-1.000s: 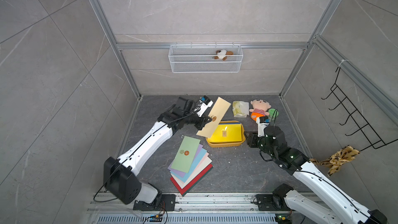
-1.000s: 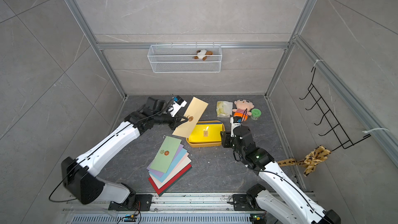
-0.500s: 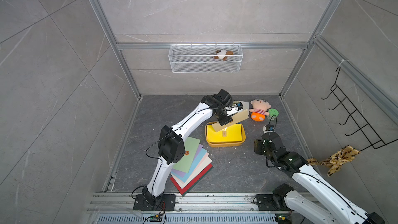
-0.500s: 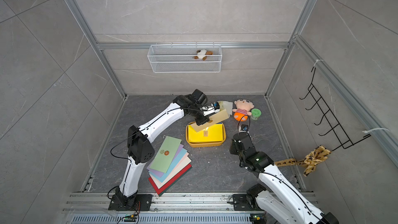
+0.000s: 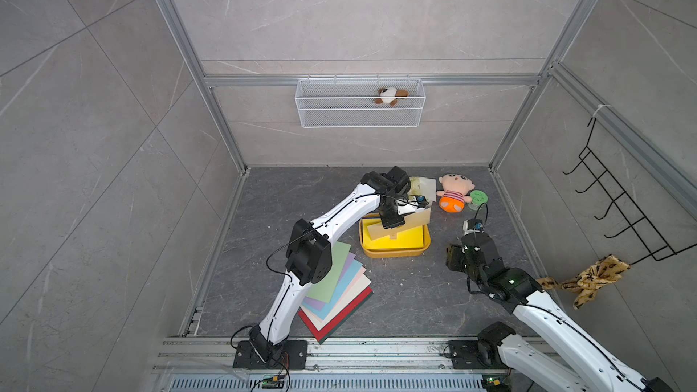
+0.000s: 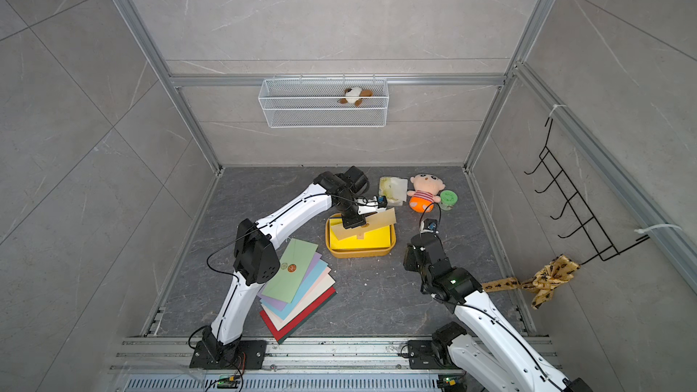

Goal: Put the sealed envelopes into the storage box
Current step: Place the envelope in the storage box.

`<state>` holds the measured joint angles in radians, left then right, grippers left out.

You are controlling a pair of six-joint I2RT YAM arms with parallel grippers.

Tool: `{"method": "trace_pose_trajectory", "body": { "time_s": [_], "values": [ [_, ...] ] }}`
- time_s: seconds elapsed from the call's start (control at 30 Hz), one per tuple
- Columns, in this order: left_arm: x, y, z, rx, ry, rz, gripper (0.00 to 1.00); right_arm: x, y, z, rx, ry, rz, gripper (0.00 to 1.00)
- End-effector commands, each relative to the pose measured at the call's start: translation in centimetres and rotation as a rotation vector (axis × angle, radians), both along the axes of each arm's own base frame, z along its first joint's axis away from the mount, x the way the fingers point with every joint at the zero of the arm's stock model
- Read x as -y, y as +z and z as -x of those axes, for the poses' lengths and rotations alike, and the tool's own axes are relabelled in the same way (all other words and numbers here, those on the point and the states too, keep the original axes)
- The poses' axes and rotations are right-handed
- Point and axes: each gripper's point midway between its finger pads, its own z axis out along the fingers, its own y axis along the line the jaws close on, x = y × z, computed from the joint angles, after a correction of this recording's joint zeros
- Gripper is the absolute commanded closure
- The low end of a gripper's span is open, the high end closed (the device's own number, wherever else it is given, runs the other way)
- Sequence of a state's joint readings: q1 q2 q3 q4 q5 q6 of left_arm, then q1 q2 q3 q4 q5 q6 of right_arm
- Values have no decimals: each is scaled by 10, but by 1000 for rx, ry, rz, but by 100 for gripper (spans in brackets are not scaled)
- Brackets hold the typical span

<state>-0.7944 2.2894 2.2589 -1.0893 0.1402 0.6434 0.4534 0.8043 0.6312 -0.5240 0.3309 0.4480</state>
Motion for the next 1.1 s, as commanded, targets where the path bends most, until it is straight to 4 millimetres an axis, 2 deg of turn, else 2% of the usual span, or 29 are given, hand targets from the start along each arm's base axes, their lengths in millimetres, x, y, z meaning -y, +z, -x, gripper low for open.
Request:
{"method": "trace_pose_trajectory", "body": {
  "time_s": [0.0,0.2,0.47,0.6,0.8,1.07],
  "values": [
    [-17,-11,12,-26,-25,-102,100,0,-4,0,-14,5,3,43],
    [-15,18,5,40,-8,-54,100,-1,-5,0,-20,8,-1,43],
    [-25,32,5,80,7,-74,100,-1,-7,0,-27,5,-6,44],
    [-31,31,7,82,6,-98,100,-1,-6,0,-28,6,-6,44],
    [-27,27,11,63,-32,-82,100,1,-7,-1,-31,-2,0,44],
    [-21,2,11,26,-67,-92,100,1,-10,-1,-40,-5,-2,44]
  ]
}}
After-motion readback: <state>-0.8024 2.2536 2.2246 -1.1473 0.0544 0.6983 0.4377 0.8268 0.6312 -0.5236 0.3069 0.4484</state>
